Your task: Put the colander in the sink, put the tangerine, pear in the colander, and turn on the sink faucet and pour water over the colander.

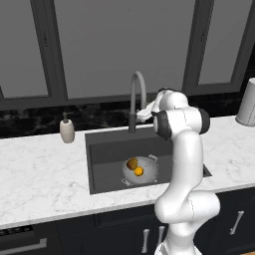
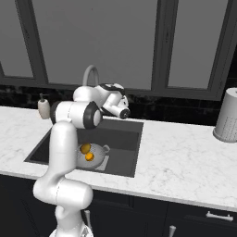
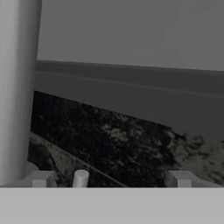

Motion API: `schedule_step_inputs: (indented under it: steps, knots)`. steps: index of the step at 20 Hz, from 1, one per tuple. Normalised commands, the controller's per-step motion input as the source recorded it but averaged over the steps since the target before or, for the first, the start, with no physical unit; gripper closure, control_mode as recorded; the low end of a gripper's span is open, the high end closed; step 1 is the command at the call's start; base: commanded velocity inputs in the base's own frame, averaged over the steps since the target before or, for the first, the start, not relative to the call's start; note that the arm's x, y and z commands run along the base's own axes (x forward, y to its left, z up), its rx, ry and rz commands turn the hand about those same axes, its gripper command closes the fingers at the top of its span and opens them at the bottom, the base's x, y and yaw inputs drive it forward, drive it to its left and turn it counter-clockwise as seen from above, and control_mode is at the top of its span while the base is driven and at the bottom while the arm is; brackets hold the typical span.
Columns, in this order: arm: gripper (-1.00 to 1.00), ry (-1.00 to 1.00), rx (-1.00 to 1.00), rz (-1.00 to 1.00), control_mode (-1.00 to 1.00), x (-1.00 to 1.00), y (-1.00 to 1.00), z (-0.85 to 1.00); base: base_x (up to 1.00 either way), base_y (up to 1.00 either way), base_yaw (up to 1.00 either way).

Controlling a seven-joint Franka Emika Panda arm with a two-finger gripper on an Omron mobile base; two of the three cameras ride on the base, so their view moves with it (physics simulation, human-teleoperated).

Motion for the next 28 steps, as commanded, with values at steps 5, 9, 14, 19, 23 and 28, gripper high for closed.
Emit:
schedule_step_inputs:
  steps: [5, 9, 14, 19, 23, 28]
  knots:
    - [-1.0, -0.01, 0.0, -0.02, -1.0, 0.07, 0.0, -0.1, 0.0, 0.0, 0.0]
    - [-1.0, 0.0, 0.0, -0.03, -1.0, 0.11, 0.0, -0.08, 0.0, 0.0, 0.0]
    - [-1.0, 0.0, 0.0, -0.03, -1.0, 0.14, 0.0, -0.08, 0.0, 0.0, 0.0]
    - [-1.0, 0.0, 0.0, -0.03, -1.0, 0.14, 0.0, -0.02, 0.0, 0.0, 0.0]
    - [-1.0, 0.0, 0.0, -0.03, -1.0, 0.03, 0.11, -0.13, 0.0, 0.0, 0.0]
    - [1.0, 0.0, 0.0, -0.02, -1.0, 0.05, 0.15, -0.12, 0.0, 0.0, 0.0]
